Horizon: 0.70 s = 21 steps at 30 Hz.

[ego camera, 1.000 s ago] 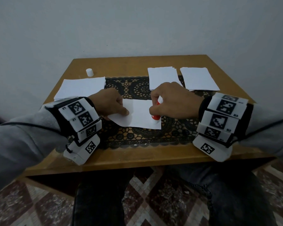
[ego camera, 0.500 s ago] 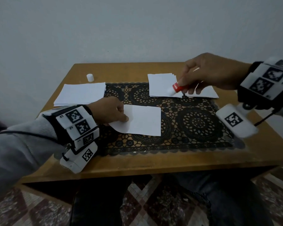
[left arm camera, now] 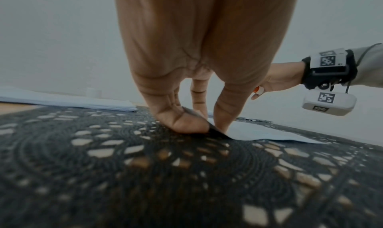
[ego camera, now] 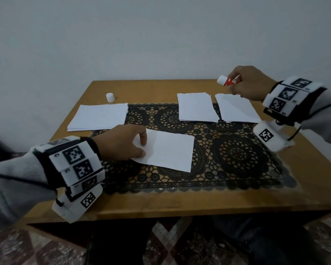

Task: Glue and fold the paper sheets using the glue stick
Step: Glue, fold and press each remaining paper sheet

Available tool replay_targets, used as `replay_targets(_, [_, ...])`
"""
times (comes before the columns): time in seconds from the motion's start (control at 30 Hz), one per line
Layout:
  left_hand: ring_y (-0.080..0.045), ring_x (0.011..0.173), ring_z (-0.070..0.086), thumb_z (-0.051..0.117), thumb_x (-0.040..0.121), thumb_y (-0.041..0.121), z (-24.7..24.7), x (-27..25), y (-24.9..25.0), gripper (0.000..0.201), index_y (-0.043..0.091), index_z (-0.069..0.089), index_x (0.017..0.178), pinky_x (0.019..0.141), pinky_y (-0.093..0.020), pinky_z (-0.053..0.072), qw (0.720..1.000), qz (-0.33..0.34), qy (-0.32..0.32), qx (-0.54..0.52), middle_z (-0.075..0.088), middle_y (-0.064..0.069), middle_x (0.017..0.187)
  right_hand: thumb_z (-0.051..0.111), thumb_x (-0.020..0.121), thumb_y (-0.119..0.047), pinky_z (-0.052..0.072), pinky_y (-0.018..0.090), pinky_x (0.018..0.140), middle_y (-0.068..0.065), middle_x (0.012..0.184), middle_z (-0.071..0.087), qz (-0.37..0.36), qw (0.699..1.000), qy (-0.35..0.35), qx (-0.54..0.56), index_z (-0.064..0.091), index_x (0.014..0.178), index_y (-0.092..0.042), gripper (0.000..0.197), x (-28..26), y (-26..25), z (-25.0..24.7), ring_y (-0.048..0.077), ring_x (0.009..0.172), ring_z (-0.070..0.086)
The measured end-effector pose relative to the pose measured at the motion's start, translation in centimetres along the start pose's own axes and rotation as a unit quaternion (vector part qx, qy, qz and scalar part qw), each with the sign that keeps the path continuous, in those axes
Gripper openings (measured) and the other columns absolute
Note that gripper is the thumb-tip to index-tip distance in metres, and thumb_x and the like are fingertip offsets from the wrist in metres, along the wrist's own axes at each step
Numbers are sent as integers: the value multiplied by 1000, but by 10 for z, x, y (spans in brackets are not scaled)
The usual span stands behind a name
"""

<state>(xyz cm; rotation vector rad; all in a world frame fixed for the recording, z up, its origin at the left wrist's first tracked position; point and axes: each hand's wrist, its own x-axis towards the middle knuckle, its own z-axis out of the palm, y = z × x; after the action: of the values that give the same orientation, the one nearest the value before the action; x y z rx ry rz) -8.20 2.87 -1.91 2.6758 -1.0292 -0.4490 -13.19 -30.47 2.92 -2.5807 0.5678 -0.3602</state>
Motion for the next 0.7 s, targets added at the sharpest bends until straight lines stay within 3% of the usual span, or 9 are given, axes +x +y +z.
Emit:
replay_targets(0.1, [-4, 71, 45, 69, 85, 32, -1, 1, -1, 20, 29, 54, 97, 58, -21, 31, 1000, -8, -14, -8, 46, 14, 80, 71, 79, -19, 42, 35, 78, 6, 108, 58, 30, 999, 30, -7, 54, 108, -15, 34, 8, 1, 7, 25, 95, 53])
replay_targets(0.23, [-5, 72, 45, 67, 86, 34, -3, 2, -2, 20, 29, 52, 98, 59, -21, 31, 999, -8, -41, -10, 46, 13, 82, 70, 83, -20, 40, 34, 77, 6, 101, 52, 45, 997, 53, -15, 53, 108, -8, 32, 19, -3, 13, 23, 91, 49])
replay_targets(0.37, [-3, 73, 43, 66, 87, 36, -4, 3, -4, 18, 31, 51, 97, 60, -20, 30, 999, 1, -50, -7, 45, 17, 84, 75, 78, -26, 39, 30, 74, 0, 105, 54, 62, 995, 76, -1, 57, 105, -17, 33, 34, -8, 19, 20, 90, 52])
replay_targets(0.5, [-2, 71, 42, 65, 87, 37, -3, 3, -6, 19, 32, 51, 97, 59, -20, 29, 999, 8, -44, -11, 44, 17, 83, 80, 73, -27, 55, 37, 81, 4, 102, 68, 74, 992, 77, 69, 62, 99, -17, 33, 46, -23, 28, 22, 88, 68])
replay_targets(0.57, [-3, 70, 42, 66, 87, 37, -3, 4, -7, 19, 32, 51, 97, 57, -19, 28, 999, 9, -44, -12, 45, 16, 82, 82, 73, -23, 58, 42, 81, 7, 97, 71, 58, 991, 56, 103, 62, 98, -14, 33, 50, -39, 38, 23, 83, 71])
replay_targets(0.7, [-3, 70, 42, 65, 87, 36, -4, 4, -6, 19, 31, 50, 97, 57, -18, 28, 999, 16, -45, -10, 43, 18, 81, 82, 72, -22, 59, 40, 78, 5, 92, 71, -1, 995, 30, 99, 64, 96, -13, 31, 55, -75, 63, 20, 78, 71])
